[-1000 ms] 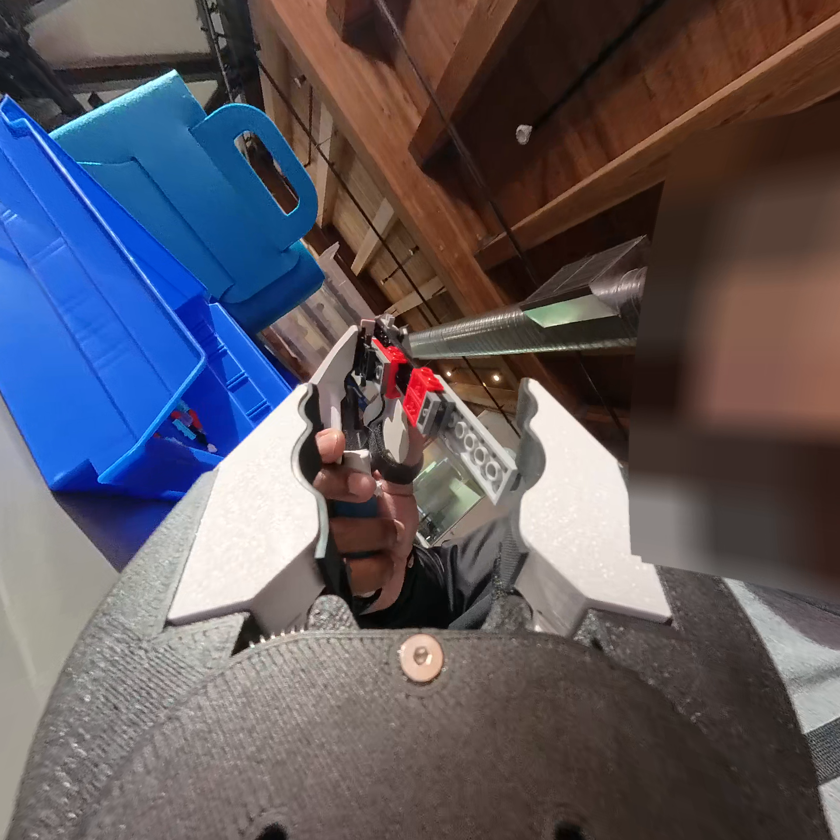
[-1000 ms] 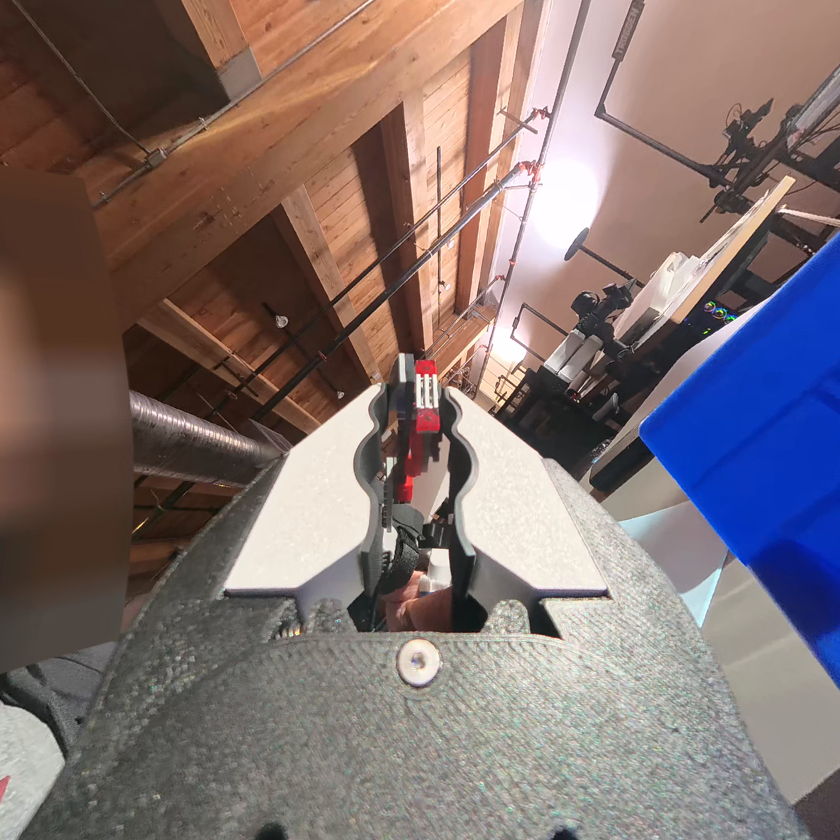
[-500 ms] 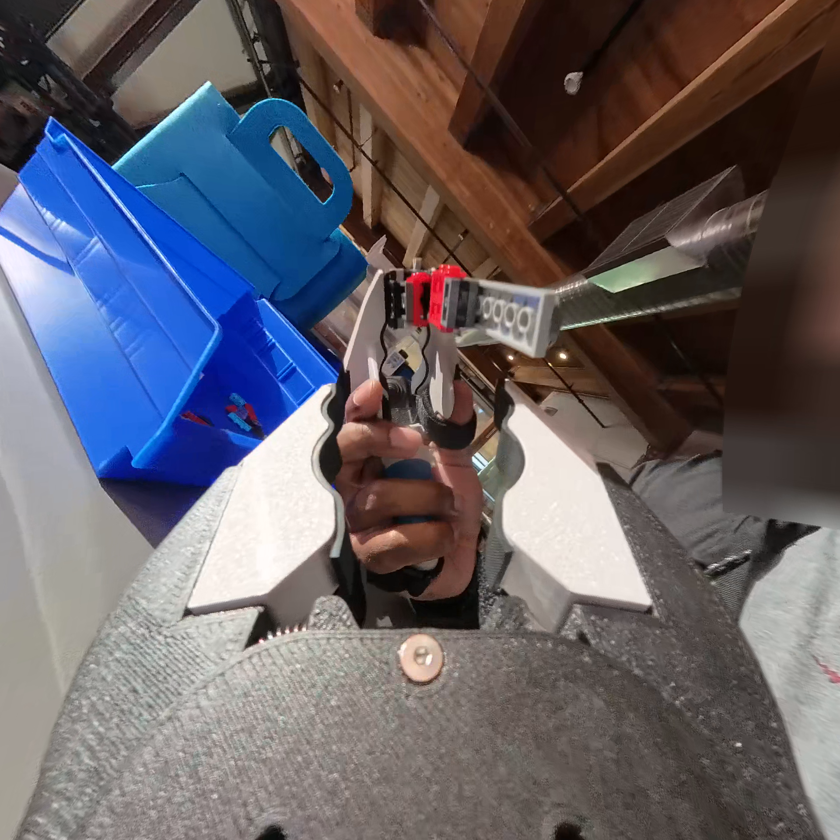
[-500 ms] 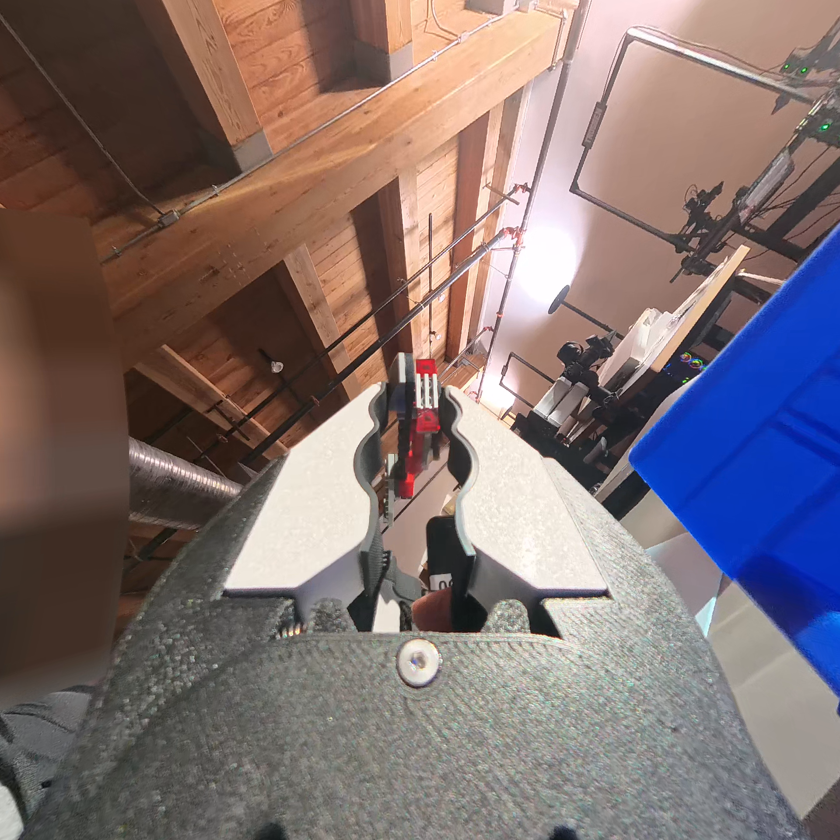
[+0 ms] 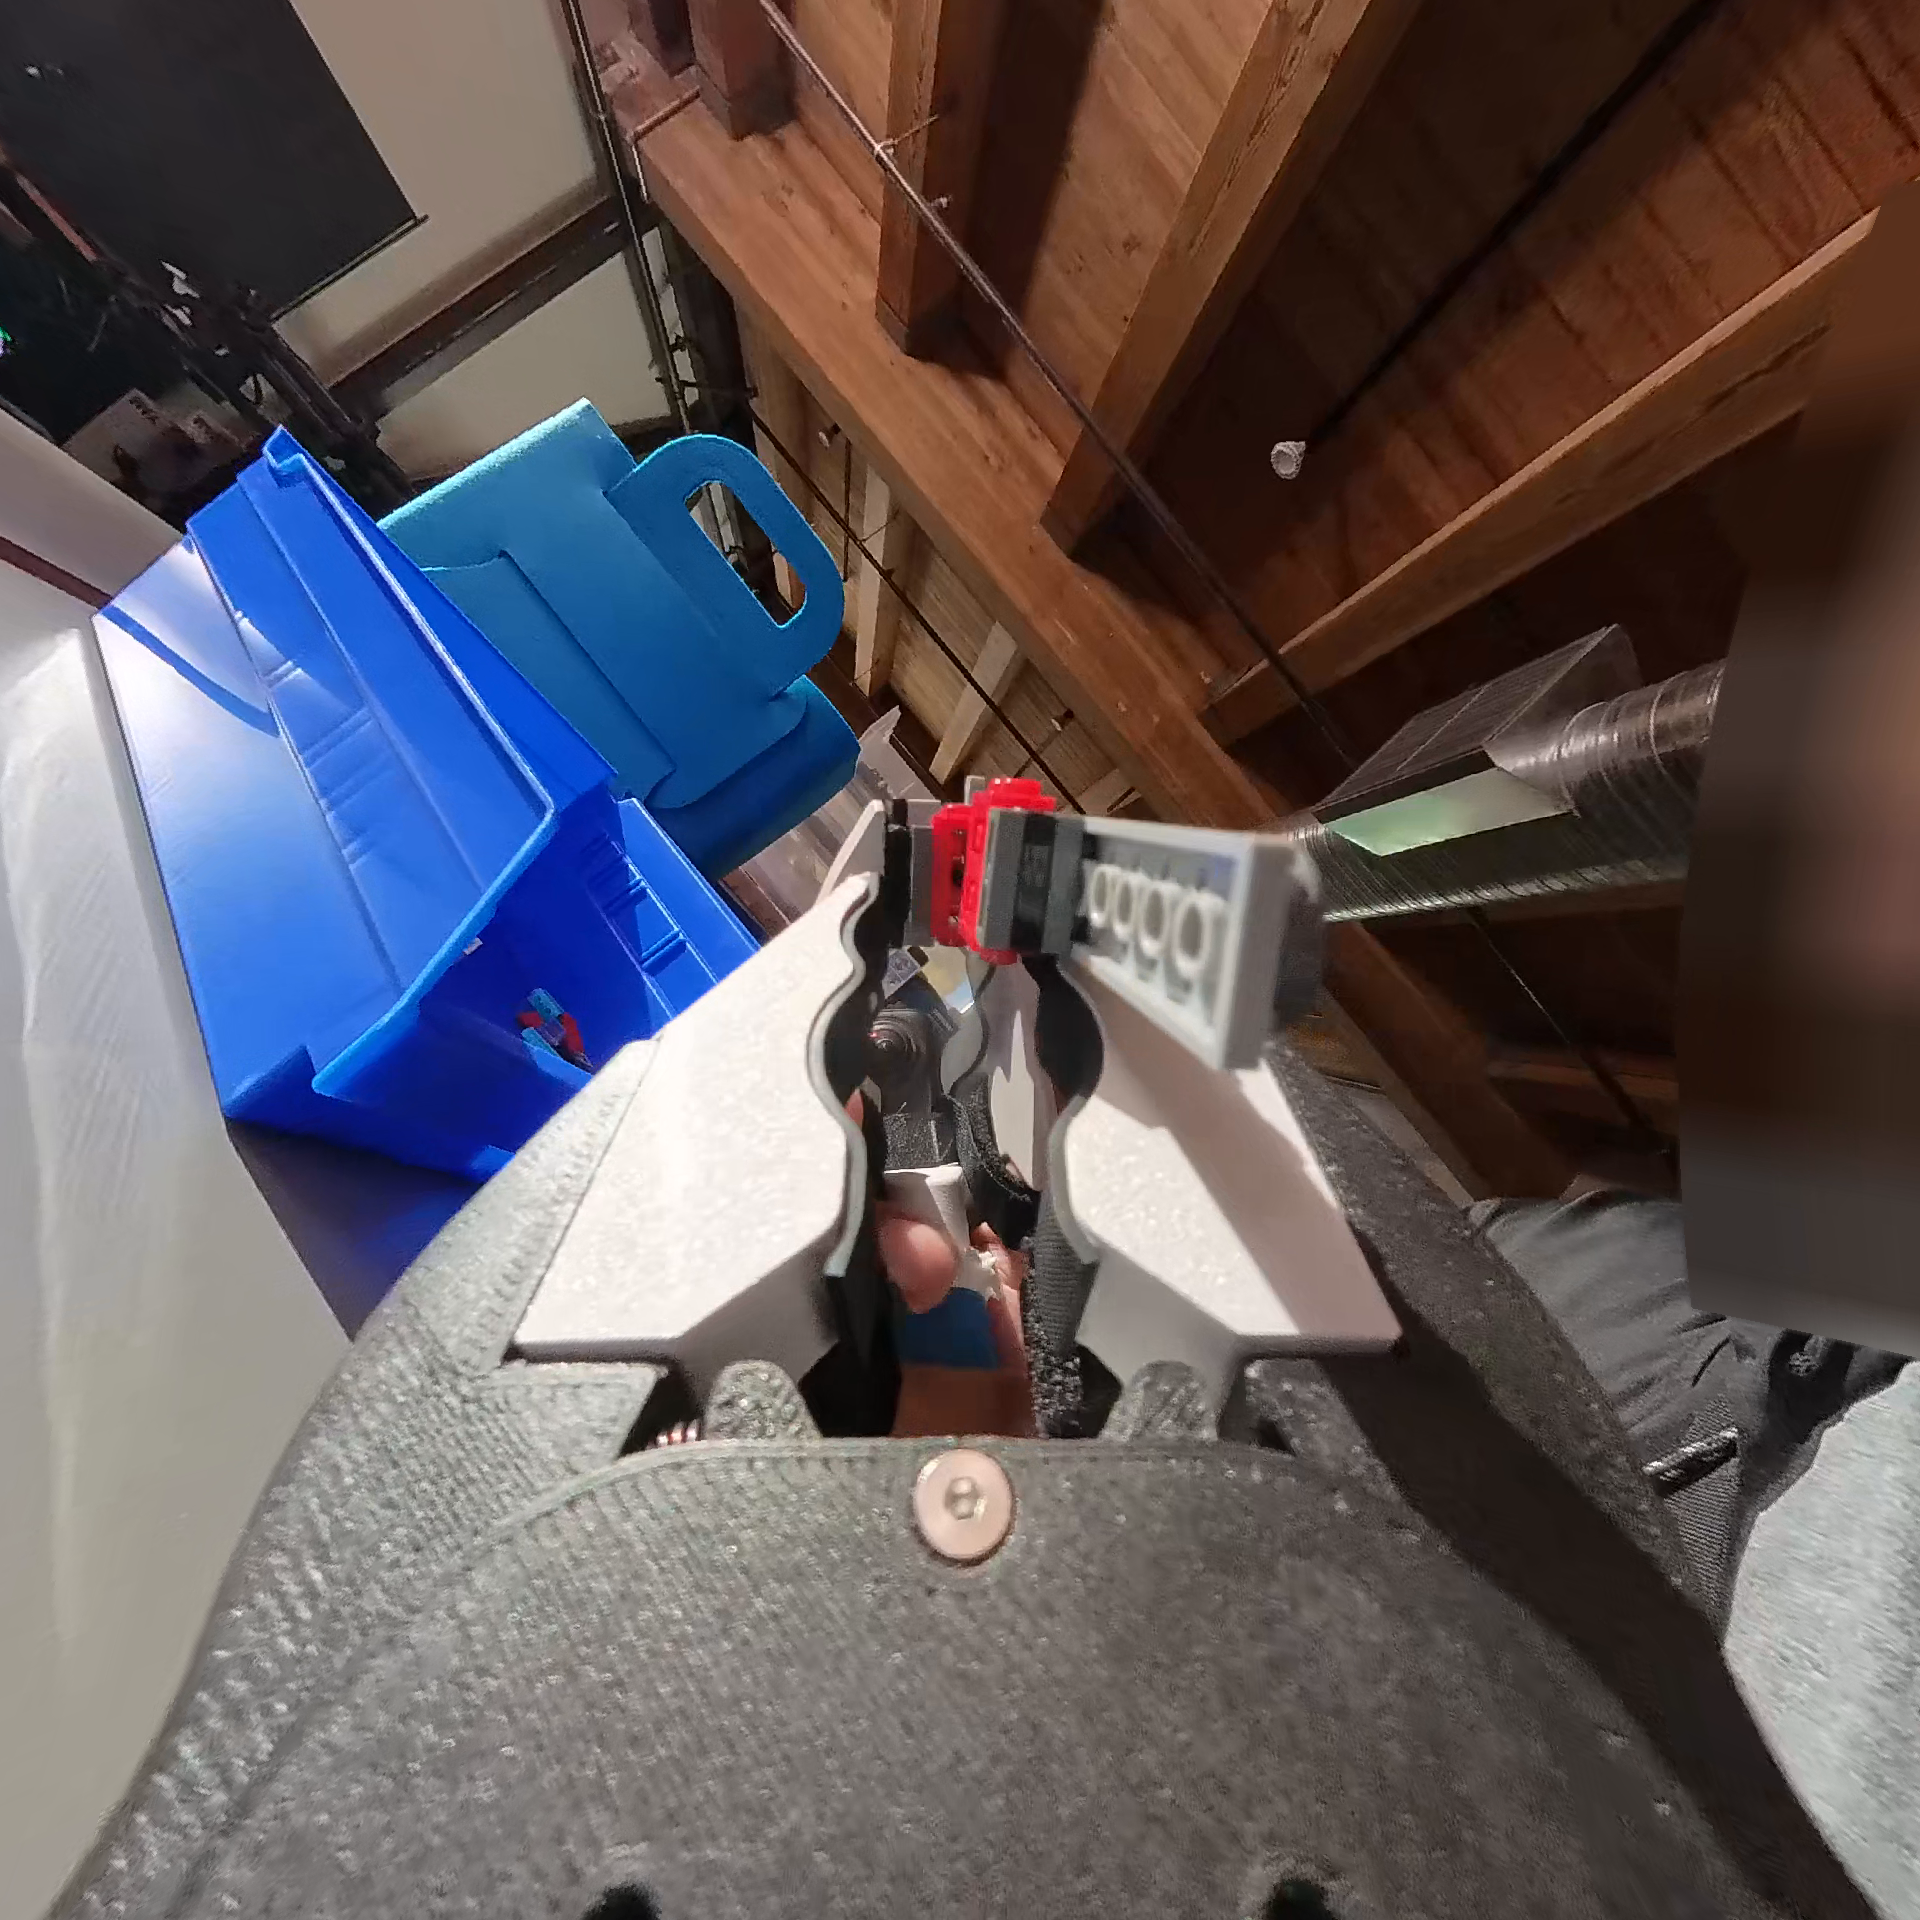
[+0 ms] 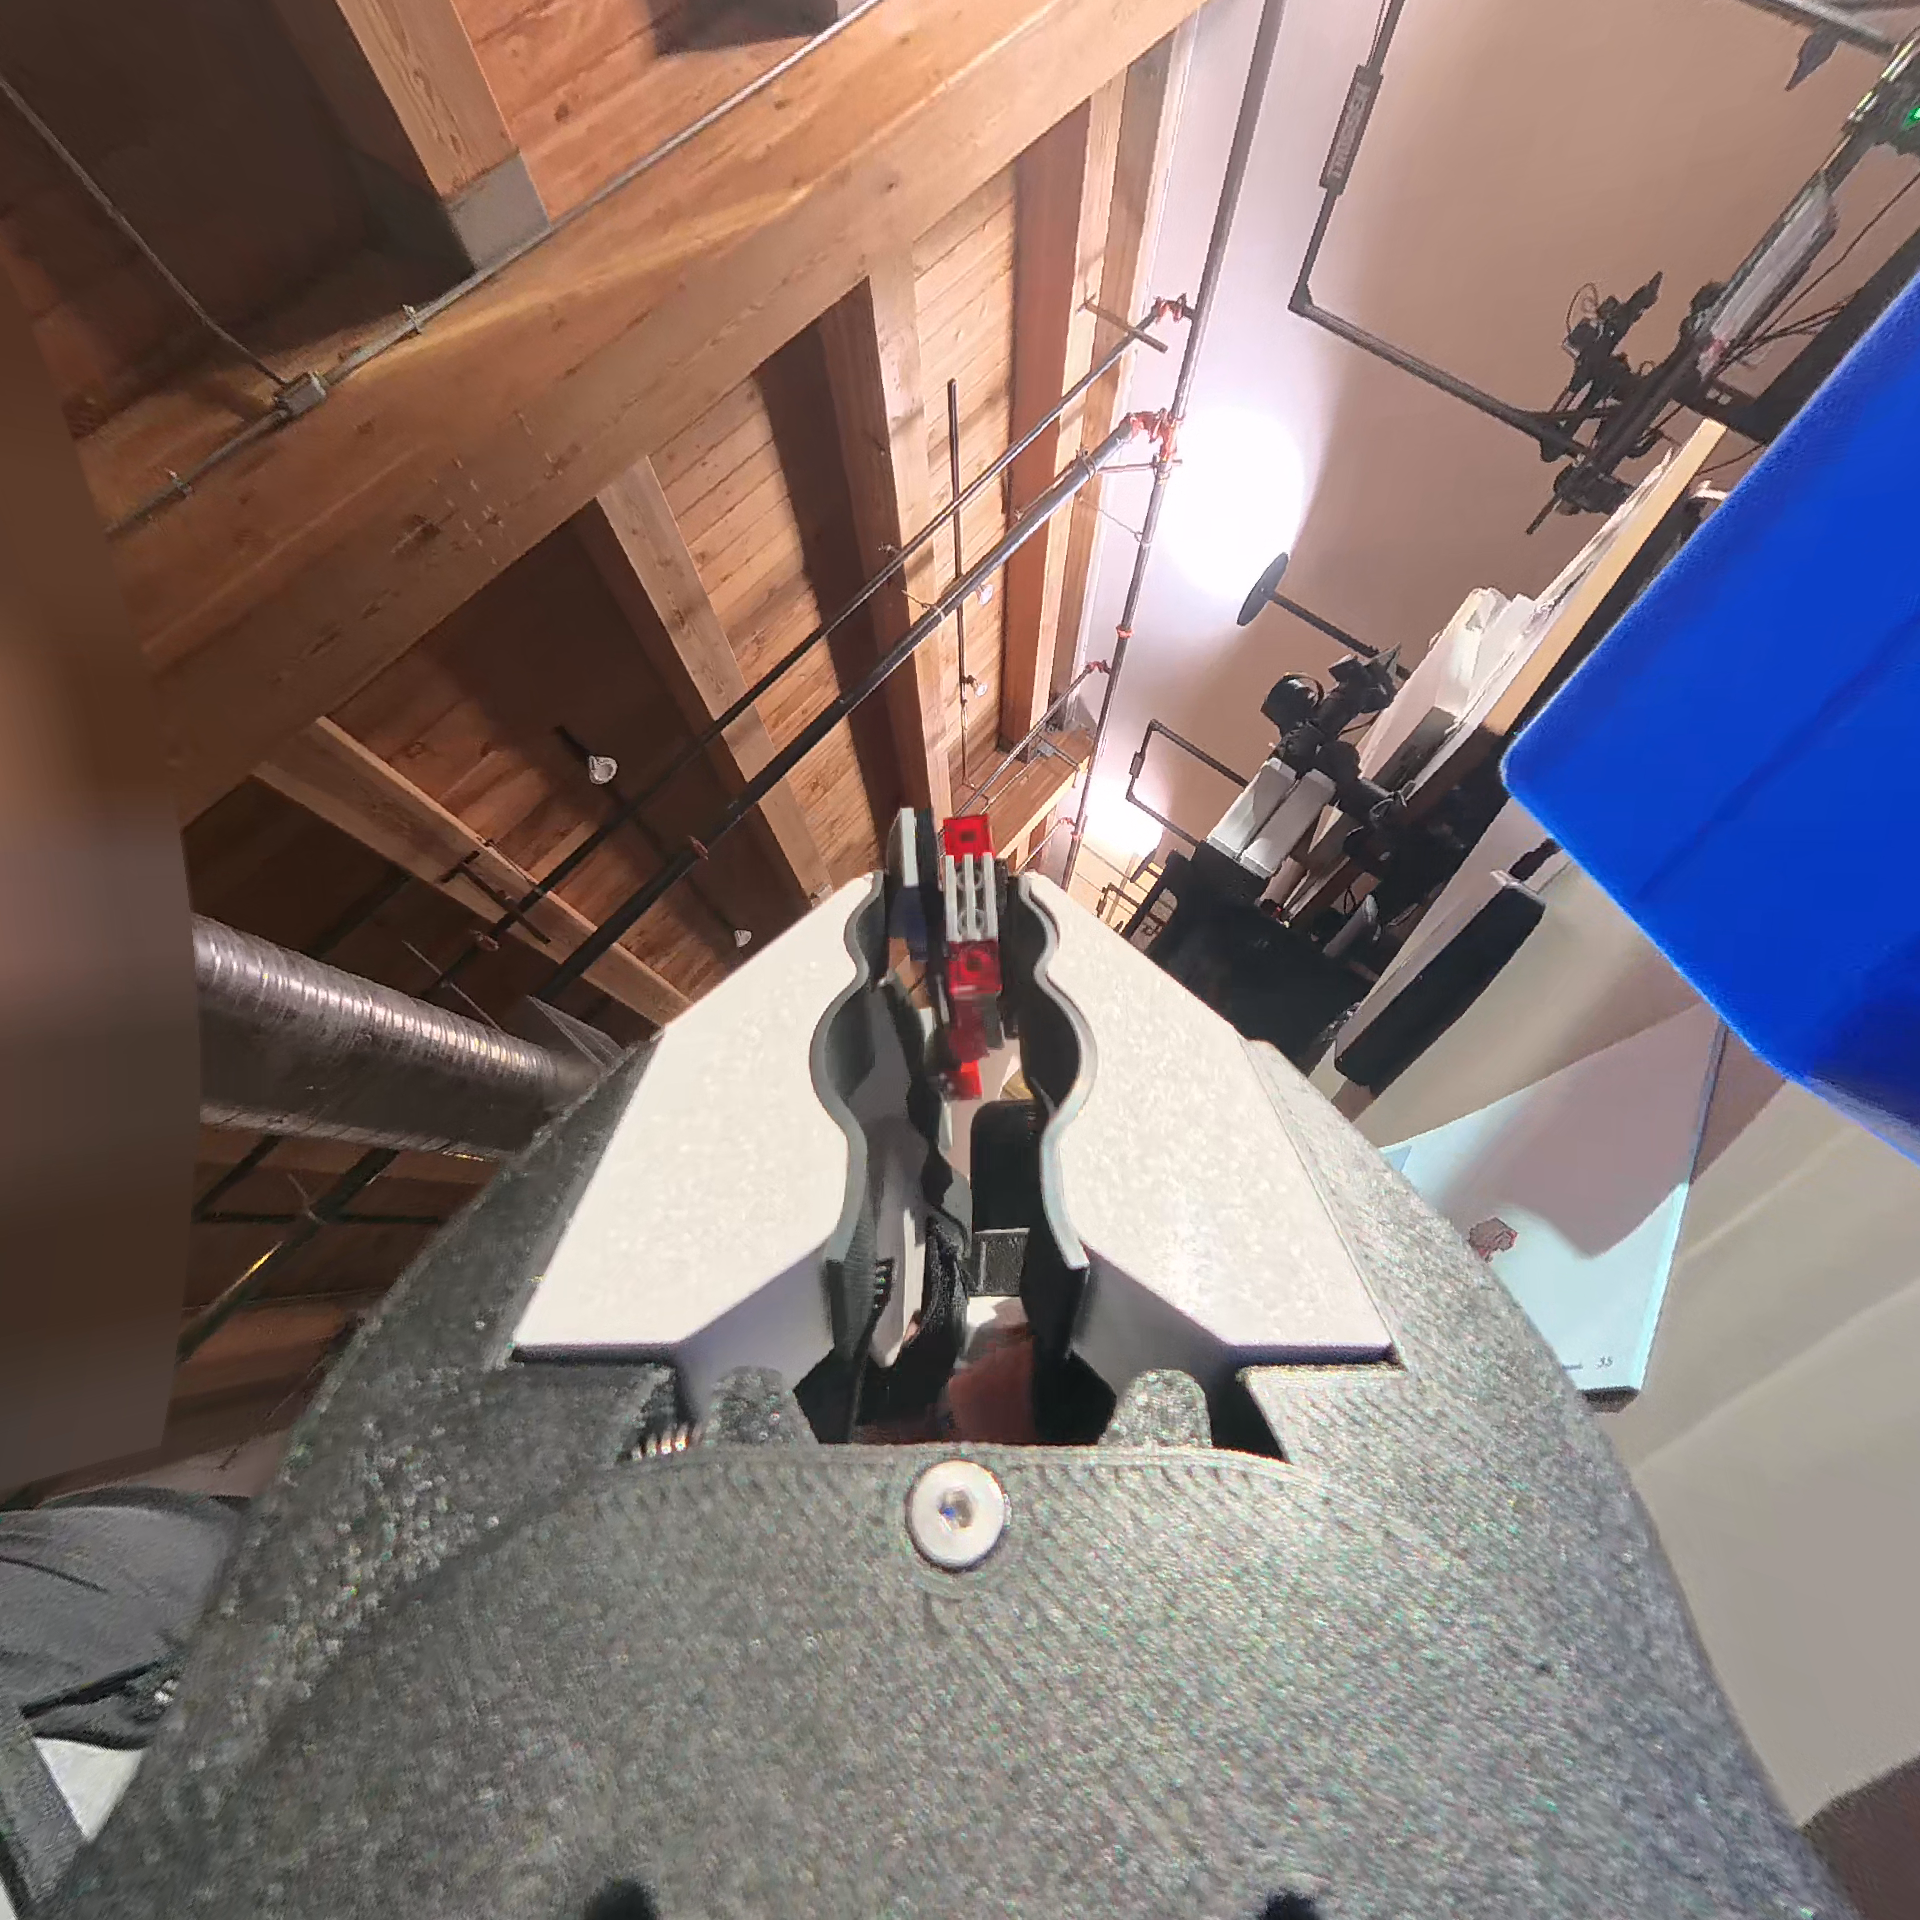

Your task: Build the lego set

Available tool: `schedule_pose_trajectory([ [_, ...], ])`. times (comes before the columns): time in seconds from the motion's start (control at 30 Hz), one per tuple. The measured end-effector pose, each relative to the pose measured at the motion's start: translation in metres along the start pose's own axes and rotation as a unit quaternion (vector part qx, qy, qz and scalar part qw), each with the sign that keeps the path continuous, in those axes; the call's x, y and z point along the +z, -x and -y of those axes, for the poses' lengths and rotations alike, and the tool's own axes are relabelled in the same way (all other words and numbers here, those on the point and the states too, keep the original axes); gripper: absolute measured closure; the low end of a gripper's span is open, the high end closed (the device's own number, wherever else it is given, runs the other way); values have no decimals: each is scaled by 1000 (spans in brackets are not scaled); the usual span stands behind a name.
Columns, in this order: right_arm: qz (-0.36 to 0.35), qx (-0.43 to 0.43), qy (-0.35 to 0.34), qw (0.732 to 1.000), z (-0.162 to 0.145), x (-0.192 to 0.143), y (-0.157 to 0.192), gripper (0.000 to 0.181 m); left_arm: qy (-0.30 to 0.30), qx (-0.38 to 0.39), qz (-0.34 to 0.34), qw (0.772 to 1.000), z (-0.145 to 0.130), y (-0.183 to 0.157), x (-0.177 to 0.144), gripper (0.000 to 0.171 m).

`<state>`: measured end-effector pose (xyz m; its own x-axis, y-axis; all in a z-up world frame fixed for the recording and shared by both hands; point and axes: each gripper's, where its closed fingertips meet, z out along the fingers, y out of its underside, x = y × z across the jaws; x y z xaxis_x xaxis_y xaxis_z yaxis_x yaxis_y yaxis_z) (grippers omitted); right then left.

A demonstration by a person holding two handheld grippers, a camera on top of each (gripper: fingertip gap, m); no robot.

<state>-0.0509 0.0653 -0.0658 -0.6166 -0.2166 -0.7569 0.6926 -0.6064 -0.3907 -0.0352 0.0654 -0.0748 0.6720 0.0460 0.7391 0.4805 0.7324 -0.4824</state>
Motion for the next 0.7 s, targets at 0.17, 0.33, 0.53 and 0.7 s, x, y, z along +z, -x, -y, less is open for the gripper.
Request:
schedule_pose_trajectory([
  [0.17, 5, -16, 14, 1000, -4, 1, 2, 157, -12, 5, -2, 1000, 7, -1, -2, 150],
  [0.33, 15, -30, 38, 999, -8, 3, 6, 156, -7, 25, -7, 1000, 11, -2, -6, 155],
  [0.53, 40, -5, 49, 998, -2, 6, 12, 145, -12, 45, -16, 999, 31, -7, -12, 155],
  [0.7, 50, 21, 75, 996, -6, 9, 13, 140, 18, 47, -46, 998, 37, -18, -13, 155],
])
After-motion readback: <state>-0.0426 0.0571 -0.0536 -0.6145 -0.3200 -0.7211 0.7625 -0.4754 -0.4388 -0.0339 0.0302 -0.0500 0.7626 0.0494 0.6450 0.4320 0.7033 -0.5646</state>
